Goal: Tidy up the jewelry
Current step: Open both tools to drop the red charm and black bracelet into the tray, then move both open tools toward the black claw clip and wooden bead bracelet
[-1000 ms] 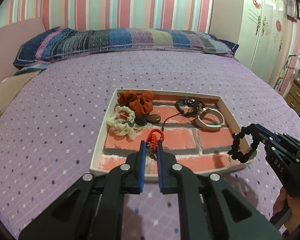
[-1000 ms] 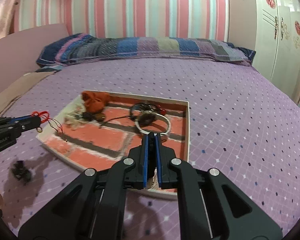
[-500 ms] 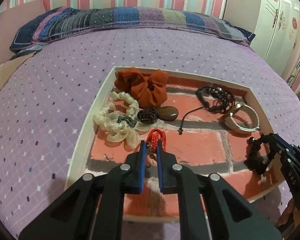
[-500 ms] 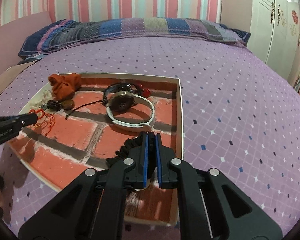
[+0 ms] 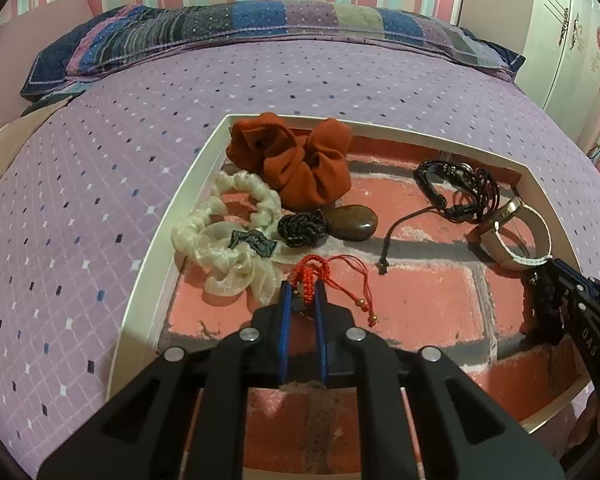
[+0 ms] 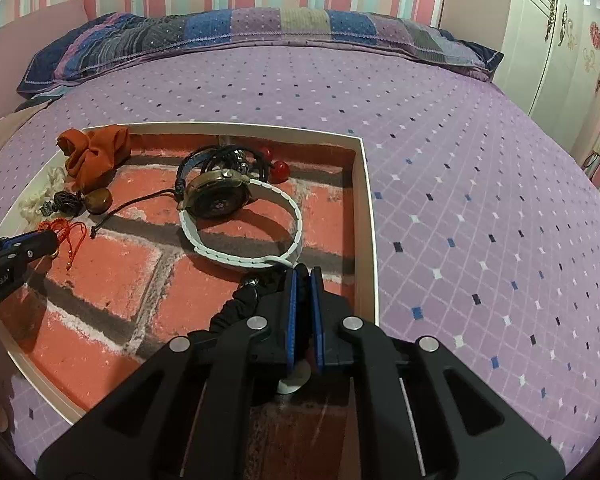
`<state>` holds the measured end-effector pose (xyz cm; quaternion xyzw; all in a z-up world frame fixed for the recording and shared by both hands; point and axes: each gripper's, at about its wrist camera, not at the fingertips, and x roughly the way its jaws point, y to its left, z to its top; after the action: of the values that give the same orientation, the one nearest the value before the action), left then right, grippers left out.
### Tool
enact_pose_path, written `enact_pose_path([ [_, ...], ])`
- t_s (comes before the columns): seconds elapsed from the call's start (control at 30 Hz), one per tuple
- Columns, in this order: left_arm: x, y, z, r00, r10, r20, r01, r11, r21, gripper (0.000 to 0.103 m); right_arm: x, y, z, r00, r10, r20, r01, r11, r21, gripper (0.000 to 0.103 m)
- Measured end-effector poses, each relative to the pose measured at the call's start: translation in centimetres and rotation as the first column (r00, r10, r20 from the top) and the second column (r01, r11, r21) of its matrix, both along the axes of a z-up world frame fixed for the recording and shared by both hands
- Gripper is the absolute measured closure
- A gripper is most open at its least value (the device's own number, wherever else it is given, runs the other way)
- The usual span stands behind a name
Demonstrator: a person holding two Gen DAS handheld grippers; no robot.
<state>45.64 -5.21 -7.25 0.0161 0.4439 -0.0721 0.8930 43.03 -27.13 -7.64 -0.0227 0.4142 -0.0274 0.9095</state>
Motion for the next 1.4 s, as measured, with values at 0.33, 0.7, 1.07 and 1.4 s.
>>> enact_pose_path([
  [0.33,-0.7,0.5,0.9,1.0,0.017,-0.007,-0.017,1.0,0.017,0.083,-0.8,0.0,0.9,0.999,0.034,-0.003,-0.034,0.999,0.025,0.06],
  [0.7,-5.7,2.0,7.4,0.992,0.025,0.126,-0.022,1.0,-0.02,0.034,-5.1,1.0,7.5,0.985,0.048,0.166,-0.046,0.999,-0.017,0.015],
  [1.07,-14.6,7.3,13.5,0.963,0.076,0.26,-0.076,0.997,-0.007,0.009,-11.5,1.6,12.6,0.961,0.026,0.276,-0.021,1.0,-0.021,0.004],
  [1.4,-19.9,12.4,11.5,0.955,0.153,0.255,-0.164,0.986,0.021,0.004,-16.9,3.3,11.2,0.965,0.055,0.258,-0.057,0.998,0.001,0.004],
])
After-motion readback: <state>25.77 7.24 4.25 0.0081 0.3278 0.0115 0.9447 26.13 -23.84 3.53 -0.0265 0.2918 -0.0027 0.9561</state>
